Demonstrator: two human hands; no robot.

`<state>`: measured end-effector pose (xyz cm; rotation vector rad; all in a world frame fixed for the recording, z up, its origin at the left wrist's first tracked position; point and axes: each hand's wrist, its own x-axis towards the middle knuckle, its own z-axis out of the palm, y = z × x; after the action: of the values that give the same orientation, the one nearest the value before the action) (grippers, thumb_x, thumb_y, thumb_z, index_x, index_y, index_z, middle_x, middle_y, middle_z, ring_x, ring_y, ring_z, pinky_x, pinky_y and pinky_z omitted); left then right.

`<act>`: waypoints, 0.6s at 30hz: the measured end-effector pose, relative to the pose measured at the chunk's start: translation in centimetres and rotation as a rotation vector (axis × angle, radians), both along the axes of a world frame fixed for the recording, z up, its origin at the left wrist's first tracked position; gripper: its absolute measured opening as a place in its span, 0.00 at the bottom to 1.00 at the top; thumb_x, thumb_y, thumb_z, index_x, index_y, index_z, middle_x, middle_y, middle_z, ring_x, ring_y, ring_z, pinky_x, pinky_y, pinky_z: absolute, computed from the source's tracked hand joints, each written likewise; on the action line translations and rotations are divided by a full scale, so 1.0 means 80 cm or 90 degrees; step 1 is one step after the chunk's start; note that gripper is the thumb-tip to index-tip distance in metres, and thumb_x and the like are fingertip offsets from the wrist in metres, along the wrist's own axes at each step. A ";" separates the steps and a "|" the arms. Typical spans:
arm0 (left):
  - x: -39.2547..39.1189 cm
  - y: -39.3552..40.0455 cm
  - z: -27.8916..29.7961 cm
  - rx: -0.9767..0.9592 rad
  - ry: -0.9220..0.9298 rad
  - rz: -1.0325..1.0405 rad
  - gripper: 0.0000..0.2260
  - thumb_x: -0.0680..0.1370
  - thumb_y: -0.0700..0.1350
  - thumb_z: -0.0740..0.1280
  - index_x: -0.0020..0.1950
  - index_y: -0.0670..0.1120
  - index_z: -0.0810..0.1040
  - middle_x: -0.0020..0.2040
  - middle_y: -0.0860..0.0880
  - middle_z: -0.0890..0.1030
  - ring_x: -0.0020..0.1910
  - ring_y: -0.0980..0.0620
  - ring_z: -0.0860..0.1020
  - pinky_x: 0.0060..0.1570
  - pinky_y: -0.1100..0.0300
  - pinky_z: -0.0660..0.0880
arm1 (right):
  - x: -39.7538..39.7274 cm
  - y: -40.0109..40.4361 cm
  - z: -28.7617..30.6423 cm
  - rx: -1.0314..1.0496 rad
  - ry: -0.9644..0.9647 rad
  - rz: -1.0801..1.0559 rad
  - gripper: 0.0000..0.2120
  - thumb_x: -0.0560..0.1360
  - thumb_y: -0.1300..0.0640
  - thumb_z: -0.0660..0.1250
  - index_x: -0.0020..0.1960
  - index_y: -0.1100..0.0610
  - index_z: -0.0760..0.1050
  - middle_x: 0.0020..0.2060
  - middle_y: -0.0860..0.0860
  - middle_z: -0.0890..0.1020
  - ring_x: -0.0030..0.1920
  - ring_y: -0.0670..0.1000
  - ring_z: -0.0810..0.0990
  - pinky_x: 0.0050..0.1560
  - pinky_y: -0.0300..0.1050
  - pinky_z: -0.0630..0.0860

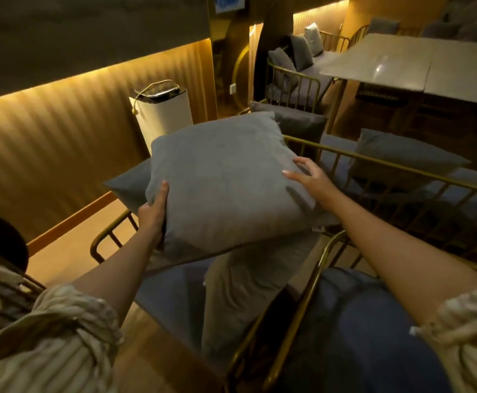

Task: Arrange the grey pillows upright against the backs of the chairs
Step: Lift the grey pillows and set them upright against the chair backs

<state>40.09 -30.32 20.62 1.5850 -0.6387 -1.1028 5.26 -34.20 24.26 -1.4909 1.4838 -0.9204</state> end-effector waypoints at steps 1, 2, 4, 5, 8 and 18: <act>0.010 -0.011 -0.011 0.015 -0.005 -0.016 0.41 0.70 0.68 0.69 0.73 0.42 0.67 0.68 0.44 0.75 0.66 0.42 0.74 0.58 0.51 0.69 | 0.010 -0.010 -0.004 0.023 0.025 0.013 0.32 0.76 0.47 0.69 0.77 0.50 0.62 0.77 0.54 0.62 0.76 0.57 0.61 0.68 0.52 0.64; 0.016 -0.019 -0.024 0.033 -0.008 -0.038 0.40 0.71 0.66 0.70 0.73 0.42 0.67 0.67 0.44 0.75 0.64 0.43 0.74 0.58 0.51 0.69 | 0.017 -0.019 -0.012 0.045 0.044 0.021 0.33 0.76 0.45 0.70 0.77 0.49 0.62 0.78 0.54 0.61 0.76 0.58 0.61 0.69 0.54 0.64; 0.021 -0.031 -0.053 0.055 -0.010 -0.081 0.39 0.70 0.65 0.71 0.72 0.42 0.68 0.63 0.45 0.77 0.58 0.45 0.75 0.57 0.51 0.71 | 0.023 -0.025 -0.032 0.090 0.071 0.026 0.35 0.75 0.44 0.70 0.78 0.50 0.61 0.77 0.54 0.62 0.76 0.58 0.62 0.69 0.54 0.64; 0.019 -0.037 -0.065 0.065 -0.006 -0.107 0.38 0.69 0.65 0.72 0.71 0.42 0.69 0.61 0.45 0.78 0.57 0.46 0.76 0.57 0.51 0.72 | 0.023 -0.025 -0.046 0.117 0.090 0.027 0.37 0.74 0.43 0.70 0.78 0.51 0.60 0.77 0.54 0.62 0.76 0.58 0.62 0.69 0.54 0.64; 0.004 -0.053 -0.106 0.121 0.018 -0.211 0.37 0.68 0.61 0.76 0.70 0.44 0.70 0.62 0.46 0.79 0.57 0.46 0.78 0.58 0.51 0.75 | 0.012 -0.016 -0.090 0.161 0.304 0.042 0.44 0.70 0.32 0.69 0.79 0.49 0.57 0.78 0.54 0.62 0.76 0.59 0.62 0.73 0.58 0.61; -0.007 -0.063 -0.204 0.206 -0.133 -0.261 0.55 0.55 0.78 0.70 0.74 0.48 0.67 0.71 0.45 0.74 0.68 0.41 0.73 0.69 0.44 0.69 | 0.052 -0.014 -0.128 -0.044 0.667 -0.002 0.45 0.68 0.22 0.56 0.77 0.47 0.60 0.76 0.54 0.65 0.76 0.59 0.61 0.77 0.65 0.44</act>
<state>39.53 -35.35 4.30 1.9161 -0.9964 -1.4057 9.45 -35.35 14.01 -2.1694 2.1559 -0.1240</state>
